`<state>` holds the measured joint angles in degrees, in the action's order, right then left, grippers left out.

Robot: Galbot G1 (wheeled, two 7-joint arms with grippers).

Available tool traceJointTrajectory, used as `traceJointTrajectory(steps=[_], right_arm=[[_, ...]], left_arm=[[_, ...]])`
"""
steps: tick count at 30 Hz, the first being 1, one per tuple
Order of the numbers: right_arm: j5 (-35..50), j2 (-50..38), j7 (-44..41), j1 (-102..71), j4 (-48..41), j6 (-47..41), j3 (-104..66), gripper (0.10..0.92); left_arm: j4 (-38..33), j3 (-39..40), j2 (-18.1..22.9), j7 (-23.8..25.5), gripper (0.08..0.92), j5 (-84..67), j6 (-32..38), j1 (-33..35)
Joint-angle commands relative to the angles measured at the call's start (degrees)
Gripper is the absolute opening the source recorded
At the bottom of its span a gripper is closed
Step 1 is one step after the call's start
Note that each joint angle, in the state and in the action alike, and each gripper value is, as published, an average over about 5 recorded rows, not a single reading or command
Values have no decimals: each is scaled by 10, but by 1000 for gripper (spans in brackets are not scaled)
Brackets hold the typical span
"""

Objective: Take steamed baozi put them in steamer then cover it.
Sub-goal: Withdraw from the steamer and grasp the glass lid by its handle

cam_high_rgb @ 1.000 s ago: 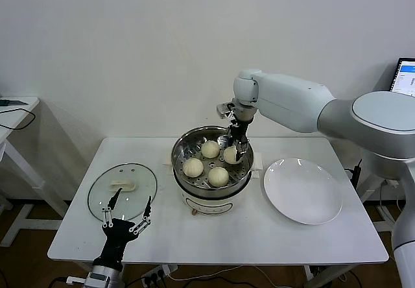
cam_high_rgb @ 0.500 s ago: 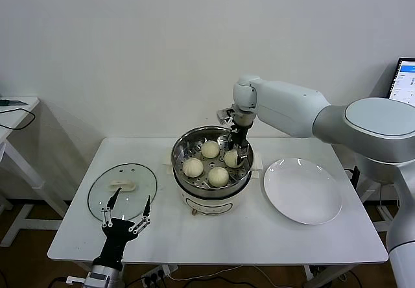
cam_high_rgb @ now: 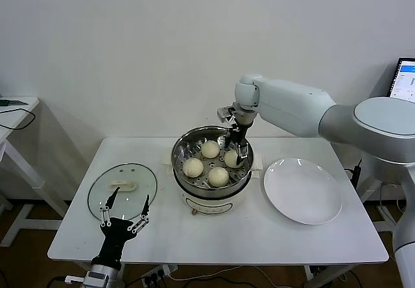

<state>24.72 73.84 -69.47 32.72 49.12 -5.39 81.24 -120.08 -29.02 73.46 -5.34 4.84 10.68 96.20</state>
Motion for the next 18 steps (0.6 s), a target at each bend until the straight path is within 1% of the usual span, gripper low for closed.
traceJointTrajectory(steps=[1,2,4,6,9,10,12,14,18], right_arm=[[30,-133,99,26,148,29,-101,823],[41,-156,151,22,166,42,-114,823],[63,-201,284,10,202,70,-125,823],[76,-247,453,-16,240,103,-134,823],[72,-306,660,-95,290,130,-203,823],[67,-322,709,-132,303,133,-241,823],[58,-342,787,-216,320,145,-325,823],[45,-350,846,-309,328,159,-421,823],[17,-339,915,-488,331,184,-621,823]], left_arm=[[1,2,-4,-1,823,14,-2,-8],[2,2,-5,-2,823,20,-2,-10],[5,4,-7,-4,823,33,-3,-15],[9,5,-9,-8,823,54,-5,-22],[13,7,-11,-19,823,92,-13,-36],[14,8,-11,-24,823,102,-18,-41],[16,12,-12,-36,823,126,-30,-51],[19,17,-12,-51,823,151,-40,-62],[38,24,-13,-74,823,209,-49,-82]])
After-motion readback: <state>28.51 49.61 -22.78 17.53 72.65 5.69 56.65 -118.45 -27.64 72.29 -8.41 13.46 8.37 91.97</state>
